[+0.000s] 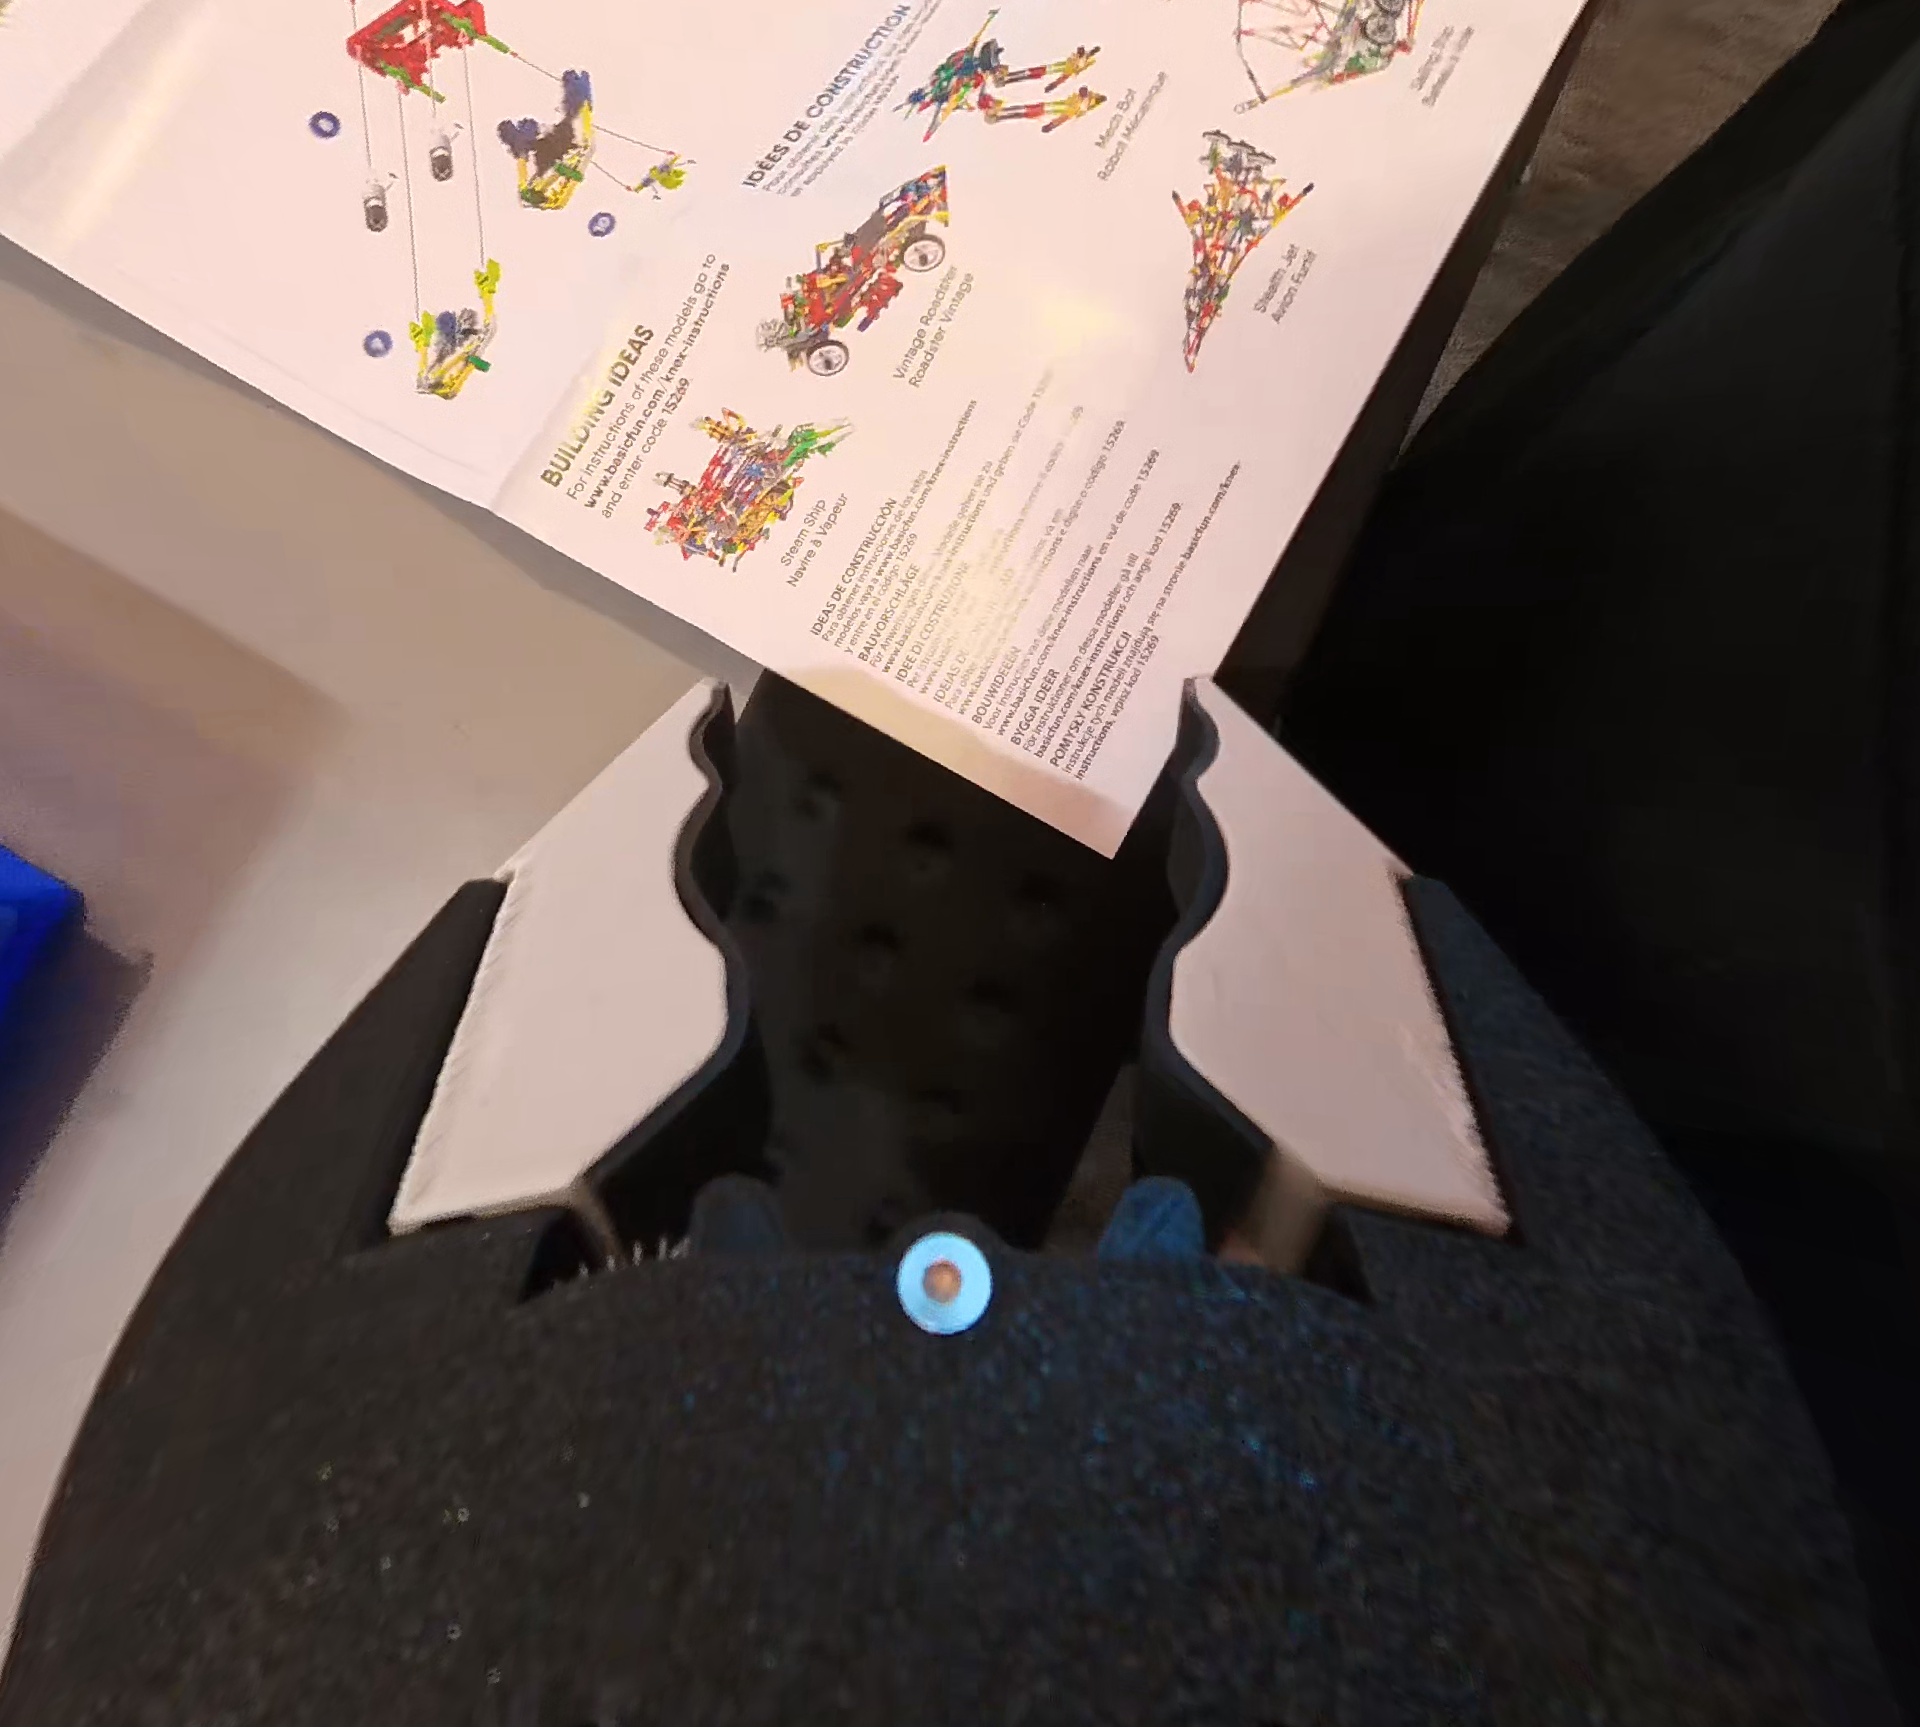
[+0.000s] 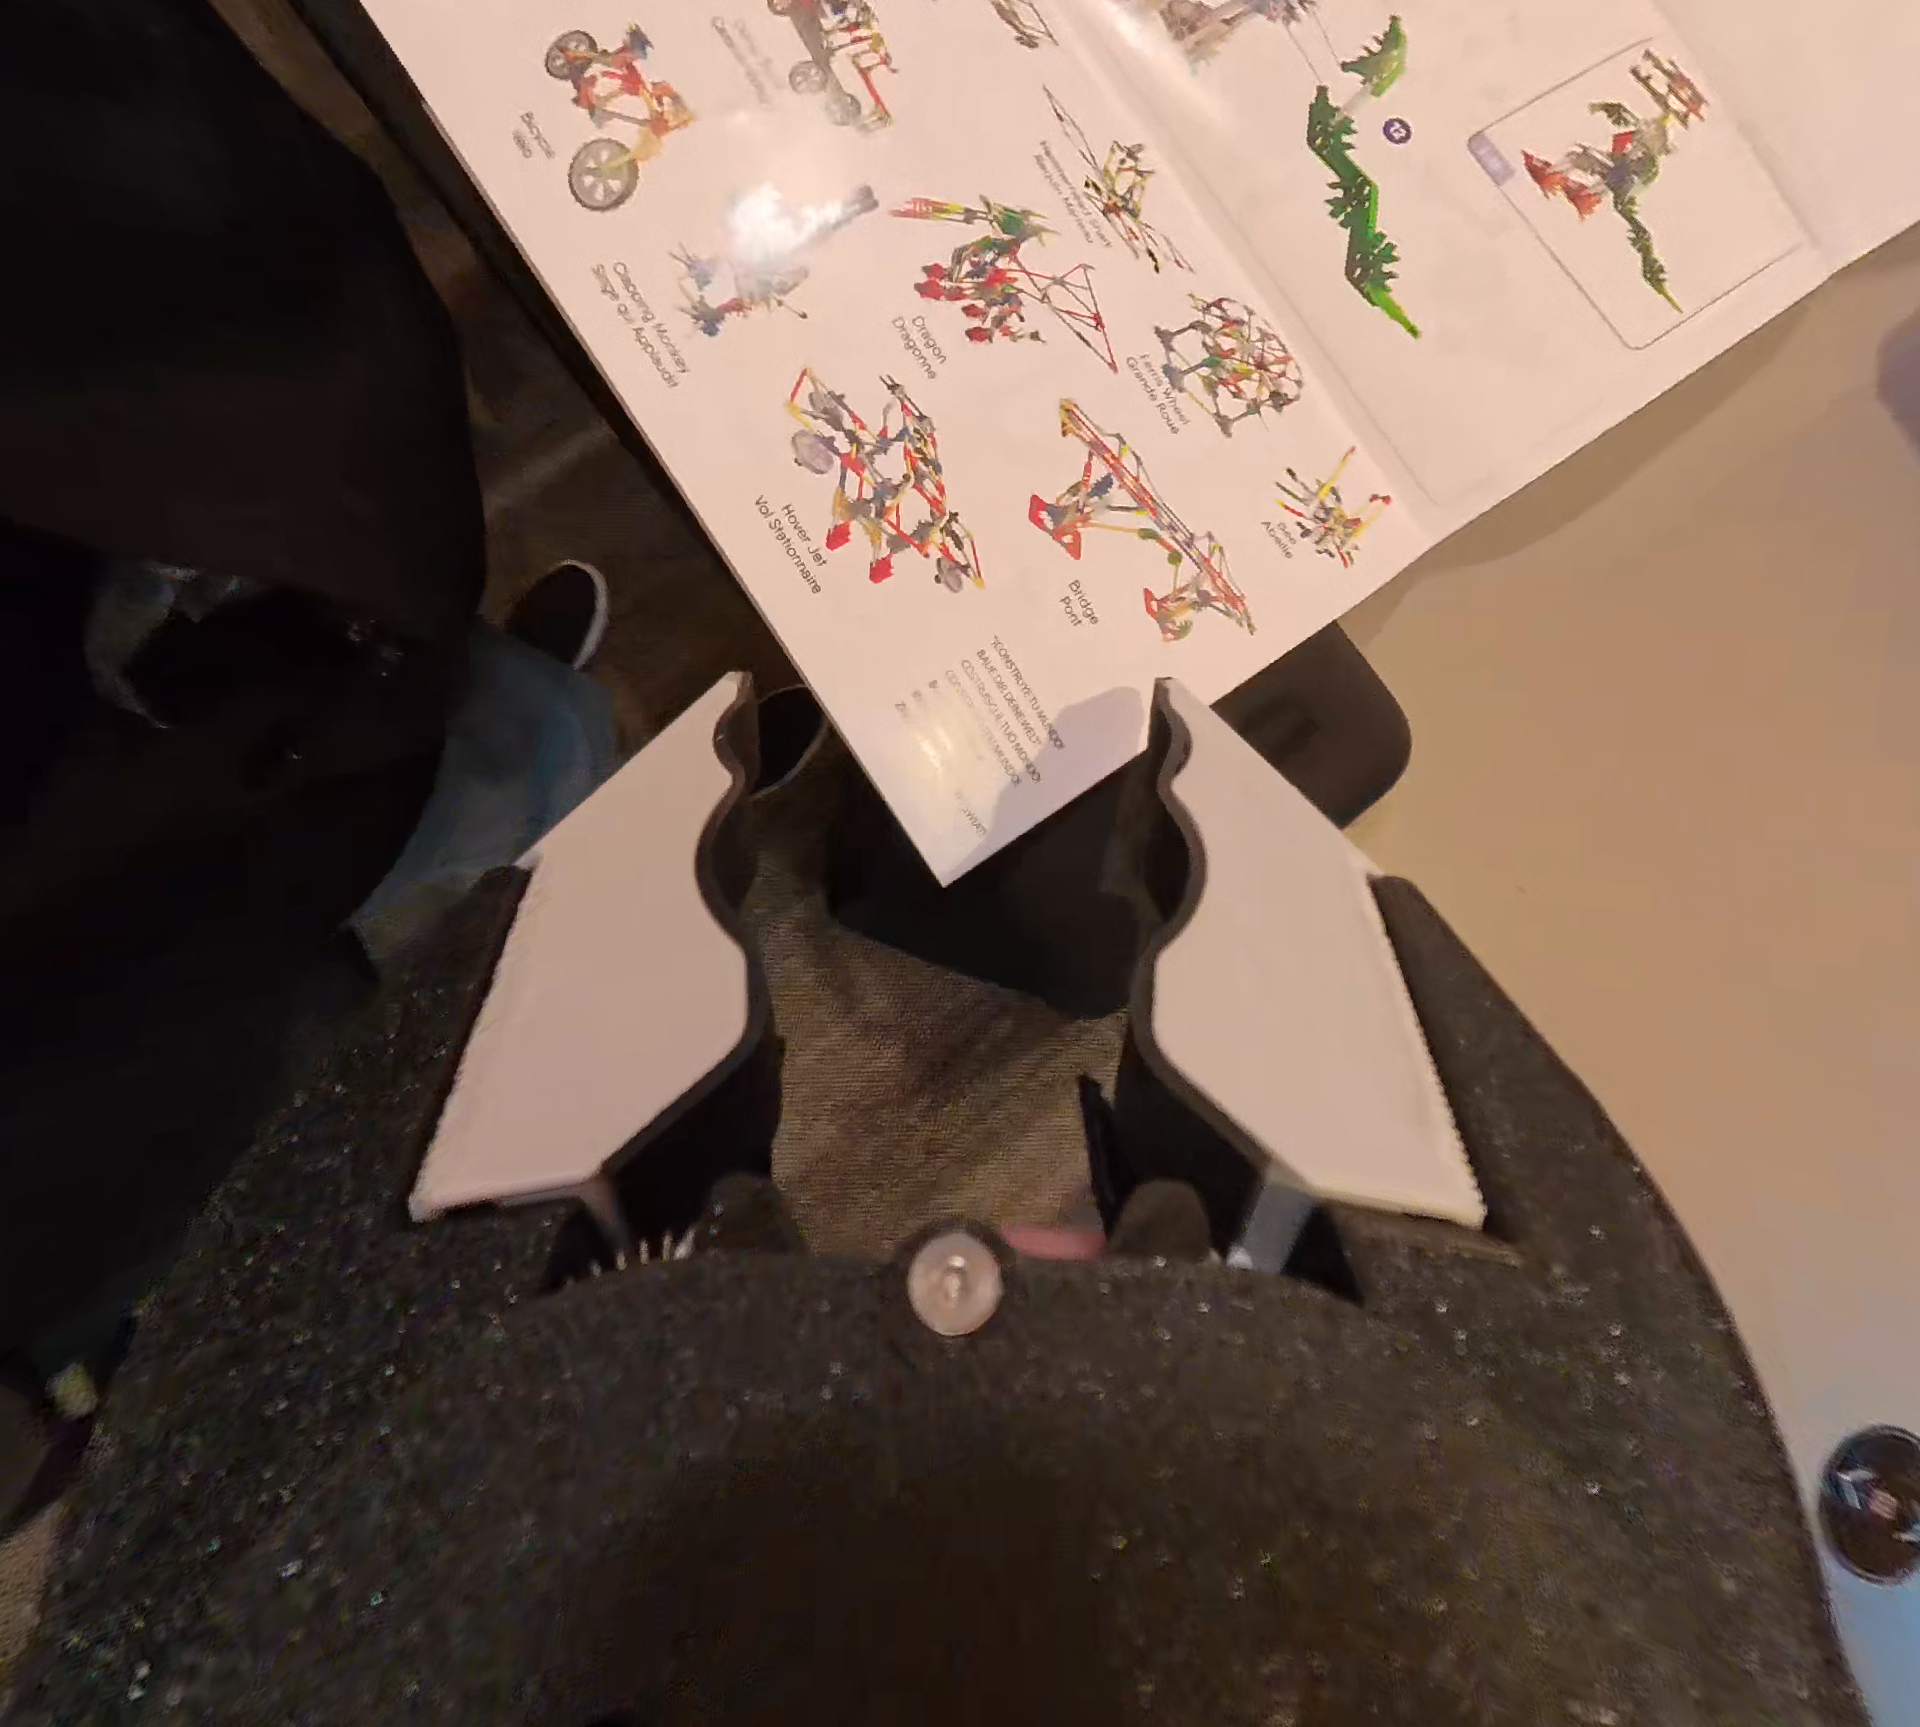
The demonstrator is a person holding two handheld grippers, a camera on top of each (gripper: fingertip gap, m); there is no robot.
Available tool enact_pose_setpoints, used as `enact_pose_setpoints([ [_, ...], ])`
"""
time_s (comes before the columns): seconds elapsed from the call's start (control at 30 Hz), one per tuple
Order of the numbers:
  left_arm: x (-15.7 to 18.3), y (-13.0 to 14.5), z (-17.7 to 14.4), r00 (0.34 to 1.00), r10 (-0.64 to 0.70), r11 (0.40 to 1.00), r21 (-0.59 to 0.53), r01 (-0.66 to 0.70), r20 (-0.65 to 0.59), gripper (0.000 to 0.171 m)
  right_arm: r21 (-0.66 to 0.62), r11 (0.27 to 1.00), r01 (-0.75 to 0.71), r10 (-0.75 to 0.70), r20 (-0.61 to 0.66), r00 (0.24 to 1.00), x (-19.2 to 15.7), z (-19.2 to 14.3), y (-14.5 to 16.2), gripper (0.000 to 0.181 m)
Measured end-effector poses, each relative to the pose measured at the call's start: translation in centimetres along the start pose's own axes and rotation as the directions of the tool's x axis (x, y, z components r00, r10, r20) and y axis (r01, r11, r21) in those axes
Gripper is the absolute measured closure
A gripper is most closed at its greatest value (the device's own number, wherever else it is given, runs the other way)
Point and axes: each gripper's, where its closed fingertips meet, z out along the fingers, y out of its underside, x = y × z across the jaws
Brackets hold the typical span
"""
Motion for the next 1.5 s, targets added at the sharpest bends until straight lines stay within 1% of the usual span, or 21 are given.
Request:
enact_pose_setpoints([
  [0.1,0.5,-0.1,0.3,1.000,0.031,1.000,0.005,-0.031,0.004,0.090,-0.037,0.998,0.057,-0.059,-0.063,0.996,0.2,0.8,0.6,0.111],
  [0.23,0.6,-0.1,0.6,0.999,0.035,0.999,0.010,-0.035,0.013,0.090,-0.047,0.994,0.098,-0.103,-0.096,0.990,-0.1,1.4,0.8,0.126],
  [0.3,0.5,-0.1,0.6,1.000,0.024,1.000,0.010,-0.024,0.009,0.089,-0.040,0.994,0.098,-0.101,-0.095,0.990,-0.2,1.4,0.6,0.130],
  [0.4,0.8,-0.2,0.5,0.999,0.040,0.999,0.012,-0.040,0.006,0.094,-0.031,0.995,0.099,-0.102,-0.084,0.991,-0.5,1.2,0.5,0.138],
  [0.53,0.9,-0.1,0.4,1.000,0.031,0.999,0.013,-0.031,0.005,0.096,-0.023,0.995,0.097,-0.099,-0.079,0.992,-0.7,1.0,0.5,0.148],
  [0.77,1.4,-0.5,0.3,0.998,0.057,0.998,0.016,-0.057,0.008,0.099,-0.004,0.995,0.099,-0.099,-0.083,0.992,-0.7,0.6,0.2,0.174],
  [0.87,1.7,-0.5,0.4,0.997,0.075,0.997,0.007,-0.075,0.006,0.103,0.003,0.996,0.094,-0.093,-0.079,0.993,-0.6,0.4,0.0,0.178],
  [0.97,2.0,-0.8,0.3,0.997,0.082,0.997,0.012,-0.082,0.004,0.109,0.003,0.995,0.099,-0.098,-0.077,0.992,-0.5,0.3,0.0,0.179],
  [1.13,2.3,-0.9,0.2,0.995,0.101,0.995,0.011,-0.101,-0.004,0.125,0.014,0.995,0.098,-0.096,-0.071,0.993,-0.4,0.1,-0.4,0.179],
  [1.27,2.8,-1.1,0.2,0.995,0.095,0.995,0.012,-0.095,-0.030,0.143,0.012,0.995,0.100,-0.099,-0.061,0.993,-0.4,0.1,-0.3,0.179],
  [1.33,2.9,-1.4,0.0,0.995,0.093,0.995,0.023,-0.092,-0.041,0.156,0.016,0.995,0.100,-0.099,-0.054,0.994,-0.3,0.0,-0.4,0.179],
  [1.4,2.8,-1.6,0.0,0.994,0.105,0.994,0.020,-0.104,-0.037,0.165,0.020,0.995,0.102,-0.101,-0.051,0.994,-0.2,-0.1,-0.6,0.180],
  [1.5,2.7,-2.0,-0.2,0.993,0.115,0.993,0.028,-0.114,-0.039,0.171,0.021,0.994,0.107,-0.106,-0.046,0.993,0.0,-0.2,-0.8,0.180],
])
